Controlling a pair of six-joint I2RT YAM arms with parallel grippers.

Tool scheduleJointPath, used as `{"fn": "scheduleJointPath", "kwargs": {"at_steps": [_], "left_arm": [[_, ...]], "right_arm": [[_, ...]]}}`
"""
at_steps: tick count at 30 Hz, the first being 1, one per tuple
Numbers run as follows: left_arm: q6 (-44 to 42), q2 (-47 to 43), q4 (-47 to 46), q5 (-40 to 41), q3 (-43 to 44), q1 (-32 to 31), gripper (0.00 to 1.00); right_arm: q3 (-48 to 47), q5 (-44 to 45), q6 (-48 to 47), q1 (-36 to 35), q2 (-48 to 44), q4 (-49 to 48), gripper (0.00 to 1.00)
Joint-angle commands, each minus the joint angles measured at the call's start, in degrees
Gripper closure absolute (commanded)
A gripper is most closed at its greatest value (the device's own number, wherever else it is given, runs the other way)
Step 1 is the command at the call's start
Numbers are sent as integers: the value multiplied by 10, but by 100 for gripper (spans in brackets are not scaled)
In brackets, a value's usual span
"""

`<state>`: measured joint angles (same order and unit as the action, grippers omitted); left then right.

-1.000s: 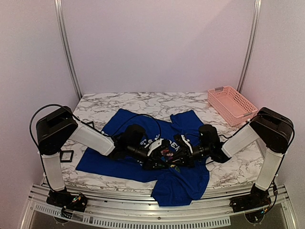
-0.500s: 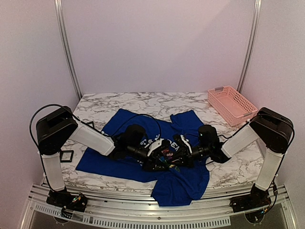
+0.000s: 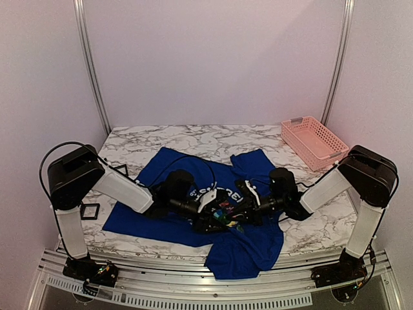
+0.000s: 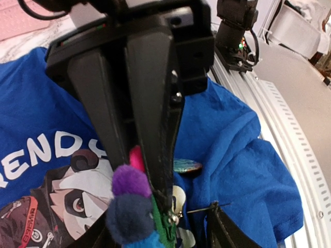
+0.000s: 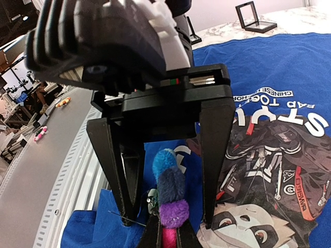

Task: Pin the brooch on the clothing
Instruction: Pin the clothing with brooches onto the flattened clothing.

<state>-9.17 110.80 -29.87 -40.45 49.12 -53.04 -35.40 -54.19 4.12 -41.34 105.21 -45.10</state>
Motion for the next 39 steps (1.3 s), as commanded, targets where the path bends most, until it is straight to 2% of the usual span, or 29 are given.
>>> {"fn": "scheduleJointPath", "kwargs": {"at_steps": [1, 10, 18, 22, 32, 39], "left_arm": [[-23, -17, -29, 17, -22, -1, 44], [-13, -12, -91, 46, -47, -10, 48], [4, -12, -133, 83, -60, -15, 62], [3, -12, -134, 79, -60, -15, 63], [-21, -2, -87, 65, -47, -21, 47], [-3, 8, -99, 81, -45, -24, 43]], "right_arm": [[1, -11, 14, 6, 13, -17, 100], [-8, -13, 1, 6, 12, 24, 100], [-12, -16, -15, 7, 9, 60, 100], [-14, -16, -15, 7, 11, 60, 100], [-17, -19, -1, 15, 16, 43, 100], [-19, -13, 4, 15, 16, 65, 100]]}}
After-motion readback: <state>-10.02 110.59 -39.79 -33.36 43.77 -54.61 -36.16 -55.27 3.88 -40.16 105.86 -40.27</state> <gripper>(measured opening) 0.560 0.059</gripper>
